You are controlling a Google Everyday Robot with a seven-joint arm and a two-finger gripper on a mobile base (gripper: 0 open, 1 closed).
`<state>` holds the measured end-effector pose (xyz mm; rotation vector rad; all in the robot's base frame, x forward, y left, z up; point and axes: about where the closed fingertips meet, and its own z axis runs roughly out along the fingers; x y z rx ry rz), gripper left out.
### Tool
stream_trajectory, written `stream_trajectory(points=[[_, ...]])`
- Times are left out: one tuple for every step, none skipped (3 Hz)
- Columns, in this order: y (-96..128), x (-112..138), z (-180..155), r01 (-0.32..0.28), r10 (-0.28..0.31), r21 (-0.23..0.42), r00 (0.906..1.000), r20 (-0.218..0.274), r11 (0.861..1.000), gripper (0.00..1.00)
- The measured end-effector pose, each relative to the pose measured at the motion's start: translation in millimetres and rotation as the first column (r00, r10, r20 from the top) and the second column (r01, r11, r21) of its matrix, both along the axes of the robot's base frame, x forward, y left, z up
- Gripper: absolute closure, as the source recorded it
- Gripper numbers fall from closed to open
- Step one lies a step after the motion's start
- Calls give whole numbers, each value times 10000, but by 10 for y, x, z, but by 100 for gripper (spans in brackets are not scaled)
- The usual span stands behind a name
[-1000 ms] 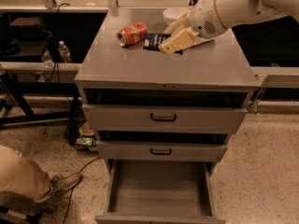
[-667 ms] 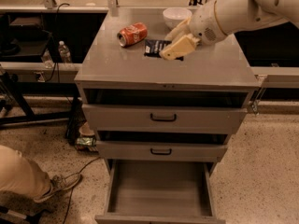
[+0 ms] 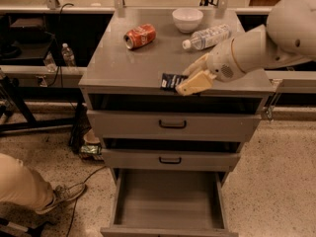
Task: Place rxbar blueberry into bottom drawer
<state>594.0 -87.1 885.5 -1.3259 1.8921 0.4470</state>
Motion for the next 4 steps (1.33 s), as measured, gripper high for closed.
stream_trajectory(points=[[-71,-218,-500,583,-594,-146,9940,-914,9982,100],[-95,-469,-1065,939,-973,-263,9742,-2038,9952,100],[-118,-489,-1130,964,-980,-176,9718,-2143,9952,100],[-184,-544,-1312,1042,-994,68,9648,-2436,9945,100]])
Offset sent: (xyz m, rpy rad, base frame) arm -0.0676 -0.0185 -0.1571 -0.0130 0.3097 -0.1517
